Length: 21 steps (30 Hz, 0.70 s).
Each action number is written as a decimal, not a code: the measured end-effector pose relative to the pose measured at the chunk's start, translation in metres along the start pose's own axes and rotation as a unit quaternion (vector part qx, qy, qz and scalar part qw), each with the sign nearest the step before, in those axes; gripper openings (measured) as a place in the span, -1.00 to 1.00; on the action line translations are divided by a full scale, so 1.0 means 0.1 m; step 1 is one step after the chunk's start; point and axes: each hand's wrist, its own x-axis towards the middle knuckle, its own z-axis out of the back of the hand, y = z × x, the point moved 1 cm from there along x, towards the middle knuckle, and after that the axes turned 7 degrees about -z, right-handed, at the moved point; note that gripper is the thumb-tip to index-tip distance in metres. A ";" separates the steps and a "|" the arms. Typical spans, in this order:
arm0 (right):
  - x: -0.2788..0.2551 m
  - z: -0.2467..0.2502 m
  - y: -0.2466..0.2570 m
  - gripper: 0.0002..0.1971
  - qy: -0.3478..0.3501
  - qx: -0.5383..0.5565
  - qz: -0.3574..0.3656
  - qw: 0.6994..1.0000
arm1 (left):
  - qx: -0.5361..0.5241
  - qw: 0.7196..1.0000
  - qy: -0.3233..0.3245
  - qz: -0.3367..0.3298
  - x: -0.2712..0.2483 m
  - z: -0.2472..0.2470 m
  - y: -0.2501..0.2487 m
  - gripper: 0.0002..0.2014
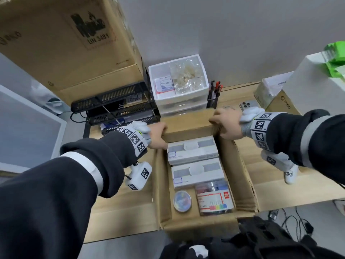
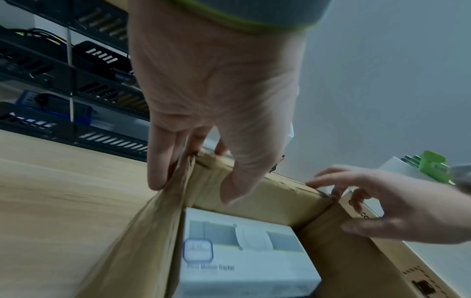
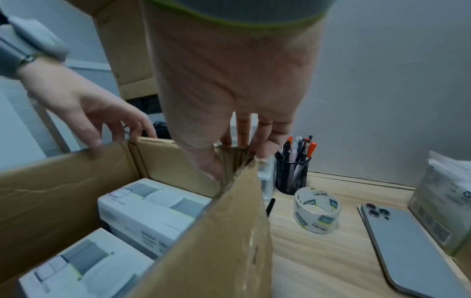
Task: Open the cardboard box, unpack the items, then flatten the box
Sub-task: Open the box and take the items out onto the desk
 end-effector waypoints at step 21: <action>0.28 -0.38 -0.15 -0.72 0.059 0.088 -0.138 0.985 | -0.198 0.975 -0.042 0.091 0.13 -0.25 -0.01 -0.55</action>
